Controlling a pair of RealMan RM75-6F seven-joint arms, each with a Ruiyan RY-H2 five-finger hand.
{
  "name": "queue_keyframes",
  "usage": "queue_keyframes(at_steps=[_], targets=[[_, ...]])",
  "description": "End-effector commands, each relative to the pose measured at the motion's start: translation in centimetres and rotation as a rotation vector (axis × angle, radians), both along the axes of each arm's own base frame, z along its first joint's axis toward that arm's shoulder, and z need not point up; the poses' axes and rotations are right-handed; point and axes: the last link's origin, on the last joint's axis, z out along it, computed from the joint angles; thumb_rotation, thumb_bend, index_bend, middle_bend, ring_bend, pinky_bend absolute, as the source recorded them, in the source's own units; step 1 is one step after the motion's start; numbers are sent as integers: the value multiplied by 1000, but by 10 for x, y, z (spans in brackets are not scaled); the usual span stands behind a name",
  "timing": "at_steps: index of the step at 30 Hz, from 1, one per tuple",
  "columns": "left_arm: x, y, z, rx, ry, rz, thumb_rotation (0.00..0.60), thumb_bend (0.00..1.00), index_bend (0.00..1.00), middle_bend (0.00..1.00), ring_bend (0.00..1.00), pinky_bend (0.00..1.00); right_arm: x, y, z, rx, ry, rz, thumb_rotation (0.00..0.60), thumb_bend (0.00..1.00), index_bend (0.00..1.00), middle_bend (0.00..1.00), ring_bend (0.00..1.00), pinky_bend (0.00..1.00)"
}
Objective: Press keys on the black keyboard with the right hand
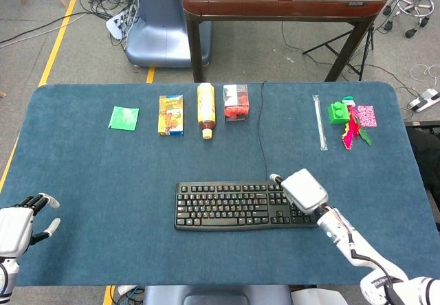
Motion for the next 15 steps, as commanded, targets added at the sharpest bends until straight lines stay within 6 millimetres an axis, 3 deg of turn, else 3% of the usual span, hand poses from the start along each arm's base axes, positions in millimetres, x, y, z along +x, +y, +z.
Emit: queue_keyframes(at_steps=[1, 15], targets=[[-3, 1, -1, -1, 10, 12, 600, 225, 483, 399, 429, 648, 7, -1, -12, 36, 22, 27, 600, 774, 258, 1000, 997, 1000], [-10, 3, 0, -2, 18, 57, 600, 225, 483, 379, 429, 670, 23, 1, -46, 151, 56, 104, 600, 798, 258, 1000, 997, 1000]])
